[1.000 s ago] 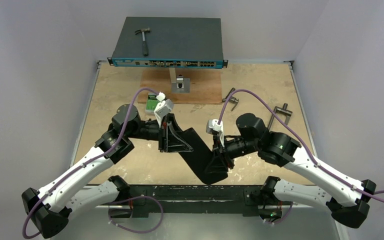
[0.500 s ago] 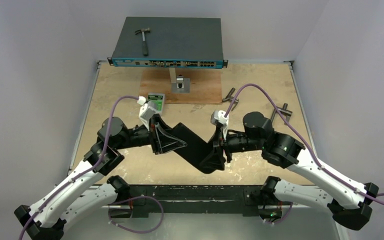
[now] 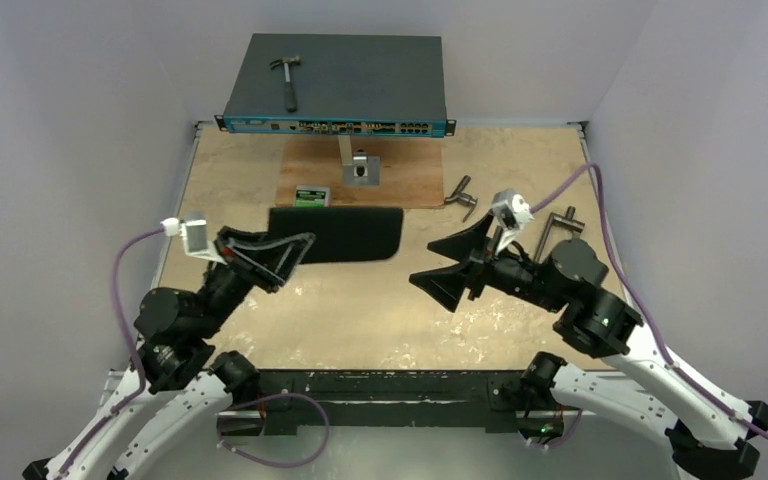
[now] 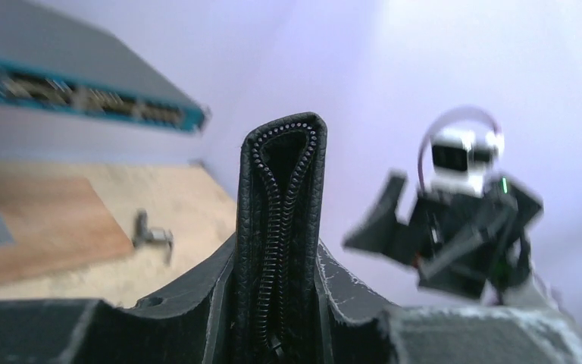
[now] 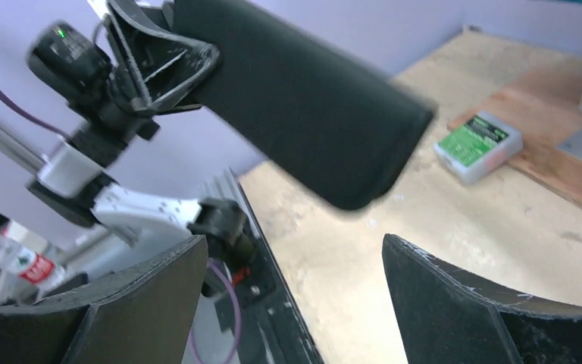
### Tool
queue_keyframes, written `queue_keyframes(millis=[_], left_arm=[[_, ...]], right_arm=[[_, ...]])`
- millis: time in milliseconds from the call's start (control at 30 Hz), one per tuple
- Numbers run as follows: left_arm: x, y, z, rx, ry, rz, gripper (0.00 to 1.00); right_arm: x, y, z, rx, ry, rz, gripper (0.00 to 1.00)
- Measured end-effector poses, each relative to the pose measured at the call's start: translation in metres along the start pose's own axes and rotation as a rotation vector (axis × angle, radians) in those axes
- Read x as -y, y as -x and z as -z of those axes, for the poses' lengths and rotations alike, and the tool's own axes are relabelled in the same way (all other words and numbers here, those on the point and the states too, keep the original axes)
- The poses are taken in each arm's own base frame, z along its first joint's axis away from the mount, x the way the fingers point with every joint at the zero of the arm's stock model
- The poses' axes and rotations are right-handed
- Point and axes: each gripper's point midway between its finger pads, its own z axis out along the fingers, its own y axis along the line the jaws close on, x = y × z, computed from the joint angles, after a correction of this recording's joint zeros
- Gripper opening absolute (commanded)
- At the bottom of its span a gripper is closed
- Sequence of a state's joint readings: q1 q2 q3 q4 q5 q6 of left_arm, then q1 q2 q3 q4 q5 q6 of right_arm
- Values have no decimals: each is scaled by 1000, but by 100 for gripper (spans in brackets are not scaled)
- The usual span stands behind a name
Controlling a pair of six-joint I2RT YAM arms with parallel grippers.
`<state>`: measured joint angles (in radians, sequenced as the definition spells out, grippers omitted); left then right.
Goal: Sort the hair-cutting tools
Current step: Zip the hairdressing tool bag.
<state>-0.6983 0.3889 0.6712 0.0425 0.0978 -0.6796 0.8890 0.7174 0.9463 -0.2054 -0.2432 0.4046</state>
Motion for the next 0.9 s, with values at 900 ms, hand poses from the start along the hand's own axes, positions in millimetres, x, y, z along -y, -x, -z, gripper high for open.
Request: queue_keyframes(millis=[900], left_arm=[[-4,51,-44,340,-48,290,0]], right_arm=[[-31,50,-68,359,402,-429,96]])
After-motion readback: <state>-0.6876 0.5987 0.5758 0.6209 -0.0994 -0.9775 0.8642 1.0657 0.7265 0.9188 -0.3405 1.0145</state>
